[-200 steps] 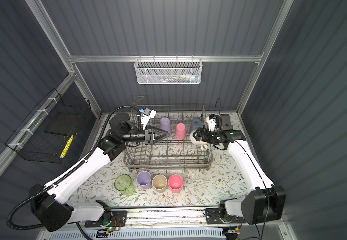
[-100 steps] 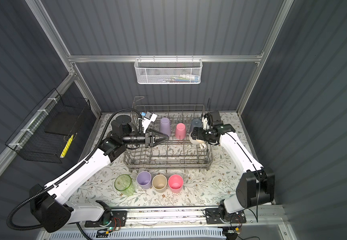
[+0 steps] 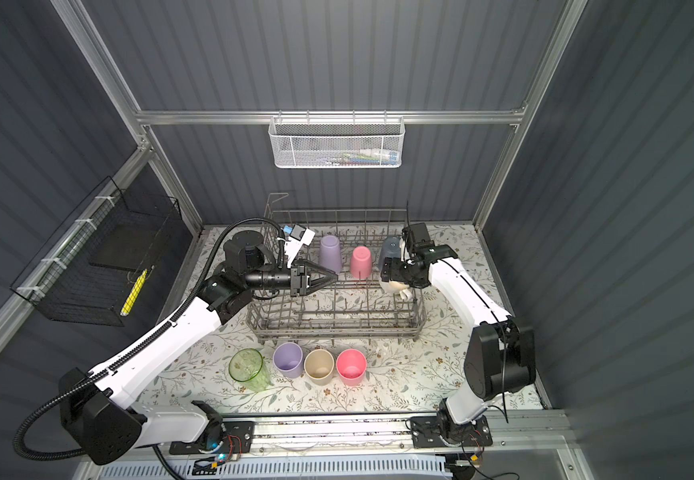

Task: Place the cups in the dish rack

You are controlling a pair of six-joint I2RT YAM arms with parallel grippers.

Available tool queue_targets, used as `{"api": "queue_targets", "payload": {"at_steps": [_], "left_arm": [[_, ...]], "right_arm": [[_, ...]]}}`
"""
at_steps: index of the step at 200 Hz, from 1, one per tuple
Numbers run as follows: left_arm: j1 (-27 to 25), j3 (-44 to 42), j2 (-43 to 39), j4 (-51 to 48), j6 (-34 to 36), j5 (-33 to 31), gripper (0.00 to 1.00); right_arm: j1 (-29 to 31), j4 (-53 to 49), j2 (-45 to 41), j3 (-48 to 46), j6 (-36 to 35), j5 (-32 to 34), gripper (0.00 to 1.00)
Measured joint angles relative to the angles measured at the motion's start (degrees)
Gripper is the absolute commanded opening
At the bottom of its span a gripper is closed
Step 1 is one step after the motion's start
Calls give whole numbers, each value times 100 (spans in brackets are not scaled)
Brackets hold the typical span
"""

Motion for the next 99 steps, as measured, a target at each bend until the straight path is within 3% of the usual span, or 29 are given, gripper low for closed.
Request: {"api": "queue_targets", "payload": {"at_steps": [99], "left_arm": [[0, -55, -66, -157, 153, 0, 37]], "right_arm": [[197, 33, 448, 229, 66, 448, 32]]}}
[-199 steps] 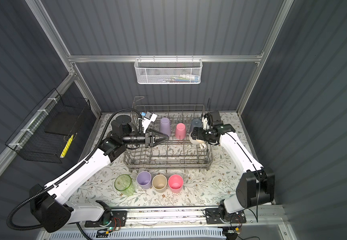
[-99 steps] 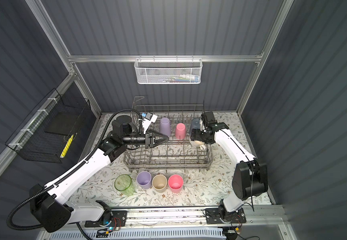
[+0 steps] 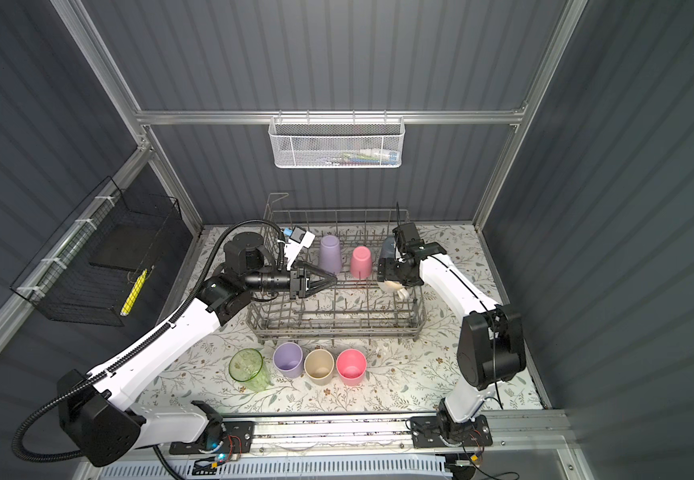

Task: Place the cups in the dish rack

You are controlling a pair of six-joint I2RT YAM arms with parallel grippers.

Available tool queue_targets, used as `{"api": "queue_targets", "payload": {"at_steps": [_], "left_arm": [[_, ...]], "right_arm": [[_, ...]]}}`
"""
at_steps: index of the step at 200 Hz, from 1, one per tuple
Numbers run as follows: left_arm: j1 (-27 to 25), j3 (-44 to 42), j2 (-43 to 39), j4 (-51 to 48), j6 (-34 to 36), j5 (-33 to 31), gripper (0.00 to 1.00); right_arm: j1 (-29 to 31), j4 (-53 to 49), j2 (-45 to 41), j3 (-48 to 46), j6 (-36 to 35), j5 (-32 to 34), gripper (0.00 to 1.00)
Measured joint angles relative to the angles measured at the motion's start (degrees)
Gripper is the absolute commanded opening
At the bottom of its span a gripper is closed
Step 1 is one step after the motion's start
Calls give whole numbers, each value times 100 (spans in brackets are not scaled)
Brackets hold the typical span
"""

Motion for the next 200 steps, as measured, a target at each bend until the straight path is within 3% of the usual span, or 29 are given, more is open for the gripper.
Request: {"api": "queue_targets", "payload": {"at_steps": [74, 200], "left_arm": [[0, 0, -11, -61, 59, 0, 37], [0, 0, -11, -76, 61, 0, 37]], "right_arm": [[46, 92, 238, 66, 120, 103, 37], [68, 63, 385, 66, 166, 439, 68]]}}
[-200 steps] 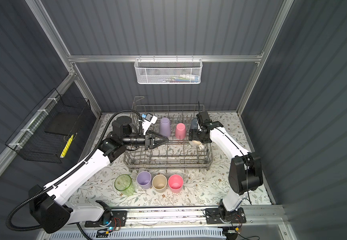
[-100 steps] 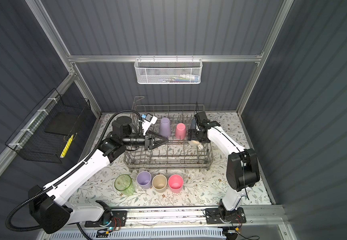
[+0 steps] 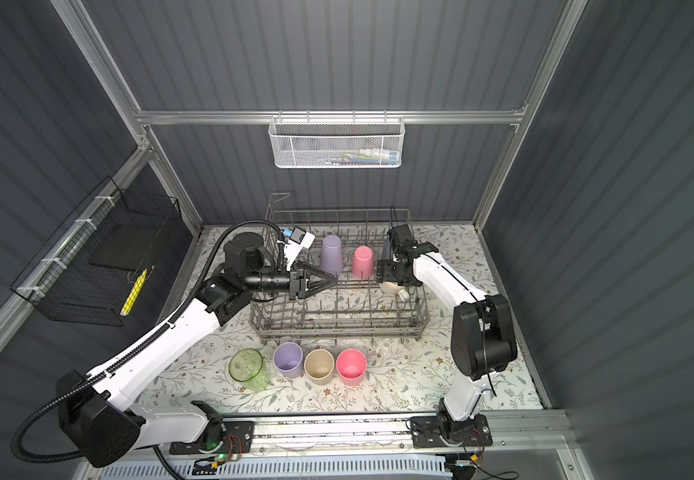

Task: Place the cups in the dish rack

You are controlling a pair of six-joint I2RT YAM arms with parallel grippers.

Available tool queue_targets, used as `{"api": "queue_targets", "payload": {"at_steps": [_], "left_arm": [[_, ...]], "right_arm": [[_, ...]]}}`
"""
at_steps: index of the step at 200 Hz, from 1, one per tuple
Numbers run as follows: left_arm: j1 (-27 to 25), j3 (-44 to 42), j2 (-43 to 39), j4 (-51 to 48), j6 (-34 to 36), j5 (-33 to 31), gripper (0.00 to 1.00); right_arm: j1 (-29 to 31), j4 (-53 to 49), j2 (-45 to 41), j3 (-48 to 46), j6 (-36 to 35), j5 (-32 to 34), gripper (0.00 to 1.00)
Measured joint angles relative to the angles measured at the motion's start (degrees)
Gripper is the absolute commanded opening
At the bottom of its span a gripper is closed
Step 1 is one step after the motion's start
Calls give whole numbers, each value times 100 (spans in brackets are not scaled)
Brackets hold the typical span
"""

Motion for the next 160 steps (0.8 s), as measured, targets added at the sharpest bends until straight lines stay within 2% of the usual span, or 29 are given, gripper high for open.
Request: {"api": "queue_targets", "payload": {"at_steps": [47, 160], "left_arm": [[0, -28, 0, -4, 2, 2, 37], [0, -63, -61, -7, 24, 2, 37]], "right_arm": [[2, 0, 2, 0, 31, 4, 79], [2, -17, 2, 0, 66, 107, 88]]}}
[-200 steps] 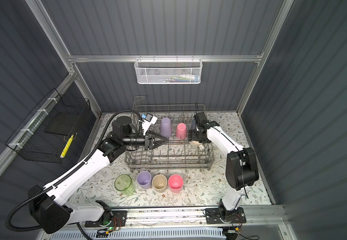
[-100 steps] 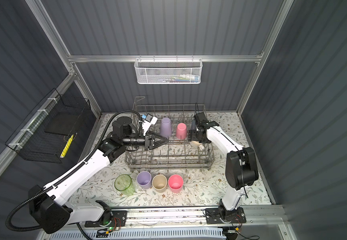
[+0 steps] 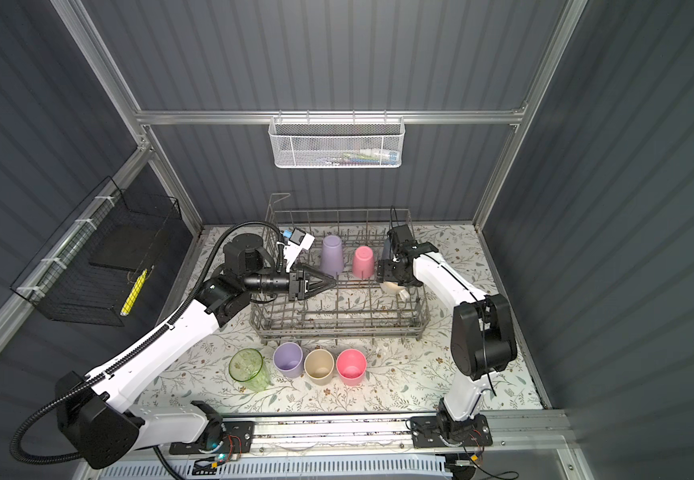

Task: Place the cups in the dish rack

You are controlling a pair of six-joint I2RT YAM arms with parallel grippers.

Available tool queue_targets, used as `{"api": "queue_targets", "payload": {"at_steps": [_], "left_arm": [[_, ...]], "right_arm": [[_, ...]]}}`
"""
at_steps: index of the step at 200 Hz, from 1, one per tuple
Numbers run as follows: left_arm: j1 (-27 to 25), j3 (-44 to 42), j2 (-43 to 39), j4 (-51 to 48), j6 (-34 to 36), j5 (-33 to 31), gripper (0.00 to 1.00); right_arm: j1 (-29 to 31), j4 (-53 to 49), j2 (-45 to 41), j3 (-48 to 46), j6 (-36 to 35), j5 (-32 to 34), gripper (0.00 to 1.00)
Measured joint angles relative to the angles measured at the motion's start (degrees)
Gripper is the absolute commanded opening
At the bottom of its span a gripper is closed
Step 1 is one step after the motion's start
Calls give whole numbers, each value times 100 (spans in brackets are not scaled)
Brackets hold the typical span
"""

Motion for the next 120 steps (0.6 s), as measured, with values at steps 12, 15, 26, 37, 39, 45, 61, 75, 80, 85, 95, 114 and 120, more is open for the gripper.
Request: {"api": "queue_targets", "payload": {"at_steps": [12, 15, 26, 37, 39, 45, 61, 75, 80, 85, 95, 114, 120], "left_arm": [[0, -2, -13, 0, 4, 0, 37], [0, -2, -15, 0, 9, 0, 37], [0, -13, -35, 0, 17, 0, 37], [0, -31, -52, 0, 20, 0, 37], [0, -31, -59, 0, 17, 0, 37], [0, -33, -66, -7, 17, 0, 37], [0, -33, -79, -2, 20, 0, 37], [0, -33, -92, -2, 20, 0, 37], [0, -33, -98, -2, 20, 0, 37], [0, -33, -101, -7, 20, 0, 37], [0, -33, -111, -7, 20, 0, 37], [0, -33, -138, -13, 24, 0, 37], [0, -33, -140, -15, 28, 0, 37]], "right_arm": [[0, -4, 0, 0, 0, 11, 89], [0, -7, 0, 0, 0, 13, 89], [0, -9, 0, 0, 0, 15, 89], [0, -11, 0, 0, 0, 17, 90], [0, -11, 0, 0, 0, 17, 90], [0, -11, 0, 0, 2, 17, 90], [0, -11, 0, 0, 4, 17, 92], [0, -13, 0, 0, 9, 17, 92], [0, -13, 0, 0, 13, 17, 93], [0, -15, 0, 0, 20, 20, 93], [0, -13, 0, 0, 28, 20, 93], [0, -13, 0, 0, 48, 24, 94], [0, -15, 0, 0, 52, 31, 95]]}}
